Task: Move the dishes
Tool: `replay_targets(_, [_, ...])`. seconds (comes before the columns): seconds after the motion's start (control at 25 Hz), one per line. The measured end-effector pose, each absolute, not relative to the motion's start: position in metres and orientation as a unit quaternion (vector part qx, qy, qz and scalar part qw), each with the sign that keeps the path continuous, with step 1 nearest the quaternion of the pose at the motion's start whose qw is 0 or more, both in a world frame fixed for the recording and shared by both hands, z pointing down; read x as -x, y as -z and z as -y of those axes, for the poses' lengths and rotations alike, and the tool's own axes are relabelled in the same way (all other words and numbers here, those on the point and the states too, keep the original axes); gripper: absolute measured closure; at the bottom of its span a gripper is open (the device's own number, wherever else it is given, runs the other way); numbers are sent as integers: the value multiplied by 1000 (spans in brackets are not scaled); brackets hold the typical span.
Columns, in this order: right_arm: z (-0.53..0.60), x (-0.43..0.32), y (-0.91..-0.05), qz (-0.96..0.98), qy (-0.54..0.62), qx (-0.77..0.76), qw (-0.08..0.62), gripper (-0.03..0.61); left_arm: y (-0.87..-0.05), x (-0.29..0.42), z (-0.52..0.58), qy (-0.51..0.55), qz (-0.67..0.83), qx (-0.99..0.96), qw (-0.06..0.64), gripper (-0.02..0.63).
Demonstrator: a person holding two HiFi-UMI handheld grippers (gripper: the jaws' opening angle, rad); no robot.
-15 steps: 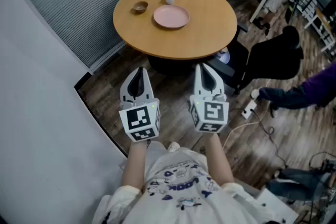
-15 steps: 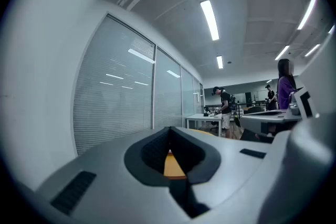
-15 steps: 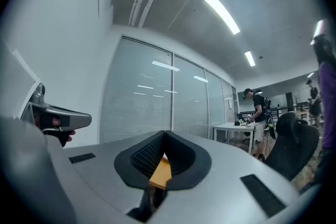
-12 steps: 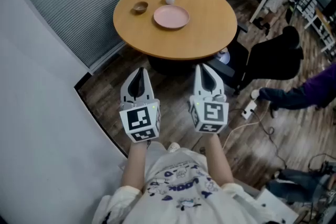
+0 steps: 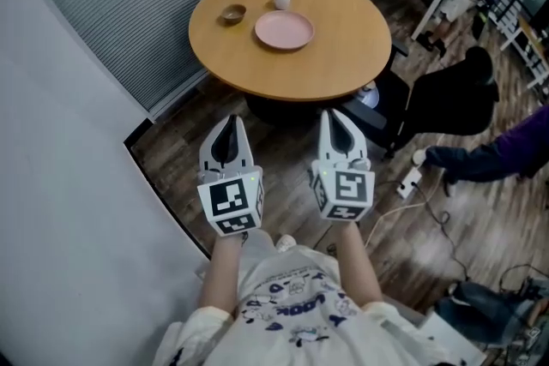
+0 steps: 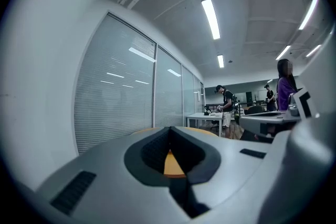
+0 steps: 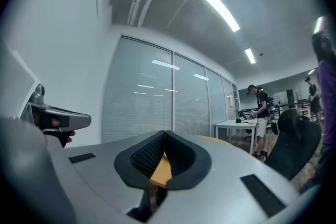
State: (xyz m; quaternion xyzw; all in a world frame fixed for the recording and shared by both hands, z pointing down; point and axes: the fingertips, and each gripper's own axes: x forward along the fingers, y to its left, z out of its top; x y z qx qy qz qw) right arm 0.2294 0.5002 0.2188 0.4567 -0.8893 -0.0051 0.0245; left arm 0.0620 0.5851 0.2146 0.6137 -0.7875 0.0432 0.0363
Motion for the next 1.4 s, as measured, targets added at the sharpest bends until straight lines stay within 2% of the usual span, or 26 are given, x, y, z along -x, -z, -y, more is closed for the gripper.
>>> replay_targets(0.48, [-450, -199, -247, 890, -18, -453, 37, 575, -235, -27, -541, -50, 788, -611, 56, 611])
replay_targets(1.08, [-260, -106, -254, 864, -33, -499, 55, 574, -246, 74, -333, -59, 752, -652, 77, 611])
replay_targets(1.4, [-185, -88, -269, 842, -51, -532, 72, 574, -260, 110, -254, -66, 735, -668, 91, 611])
